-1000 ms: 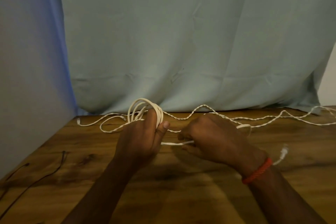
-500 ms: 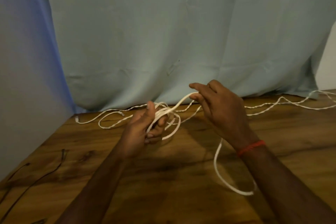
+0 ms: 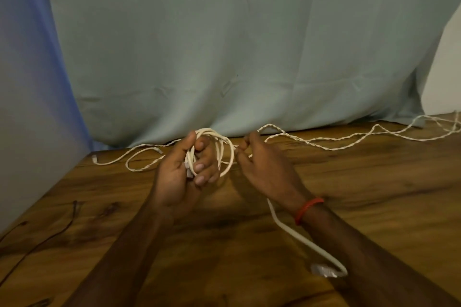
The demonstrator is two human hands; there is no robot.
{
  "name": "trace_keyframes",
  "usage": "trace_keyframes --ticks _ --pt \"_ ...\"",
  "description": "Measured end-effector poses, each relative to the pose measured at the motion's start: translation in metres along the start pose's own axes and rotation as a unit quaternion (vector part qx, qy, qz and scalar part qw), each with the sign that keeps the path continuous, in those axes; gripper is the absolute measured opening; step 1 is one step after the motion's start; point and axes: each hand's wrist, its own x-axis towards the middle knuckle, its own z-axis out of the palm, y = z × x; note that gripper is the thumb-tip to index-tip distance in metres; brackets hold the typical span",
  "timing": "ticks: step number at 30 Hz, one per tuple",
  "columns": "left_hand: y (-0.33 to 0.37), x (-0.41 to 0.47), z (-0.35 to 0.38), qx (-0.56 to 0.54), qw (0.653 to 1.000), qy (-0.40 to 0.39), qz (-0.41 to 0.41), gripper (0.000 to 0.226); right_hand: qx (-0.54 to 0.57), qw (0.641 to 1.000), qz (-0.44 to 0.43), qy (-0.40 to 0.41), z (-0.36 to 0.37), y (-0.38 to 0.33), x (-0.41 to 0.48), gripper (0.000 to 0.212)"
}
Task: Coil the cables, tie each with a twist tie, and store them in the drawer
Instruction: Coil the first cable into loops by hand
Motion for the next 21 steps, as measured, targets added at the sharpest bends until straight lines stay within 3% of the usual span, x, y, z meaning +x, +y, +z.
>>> trace_keyframes --ticks 4,7,9,11,13,15,17,19,21 --pt "-0.002 0.001 0.007 -0.019 0.997 0.047 0.051 0.032 0.104 0.994 0.015 -0.043 0.01 -0.011 -0.008 0.011" --pt "-0.001 0.002 0.005 0.004 0.993 0.069 0.099 0.045 0.168 0.979 0.046 -0.105 0.012 -0.013 -0.007 0.021" --pt "-0.001 0.003 0.0 0.09 0.983 0.082 0.141 0.045 0.186 0.968 0.029 -0.169 0.008 -0.013 -0.006 0.041" --pt "-0.004 0.004 -0.005 0.215 0.951 0.119 0.187 0.039 0.17 0.958 0.002 -0.232 -0.003 -0.016 -0.005 0.054" --pt "-0.007 0.003 -0.01 0.312 0.914 0.137 0.221 0.032 0.126 0.947 -0.024 -0.295 -0.019 -0.022 -0.007 0.045" --pt "-0.007 0.001 -0.014 0.451 0.849 0.129 0.244 0.023 0.143 0.915 -0.033 -0.375 -0.035 -0.028 -0.011 0.035" --pt "-0.006 -0.003 -0.017 0.631 0.737 0.109 0.218 0.036 0.173 0.887 -0.032 -0.428 -0.049 -0.031 -0.014 0.037" --pt "-0.004 -0.005 -0.02 0.741 0.634 0.117 0.188 0.059 0.14 0.898 -0.072 -0.41 -0.06 -0.029 -0.012 0.033" --pt "-0.002 -0.007 -0.023 0.787 0.577 0.122 0.182 0.066 0.125 0.927 -0.13 -0.33 -0.067 -0.025 -0.008 0.025"
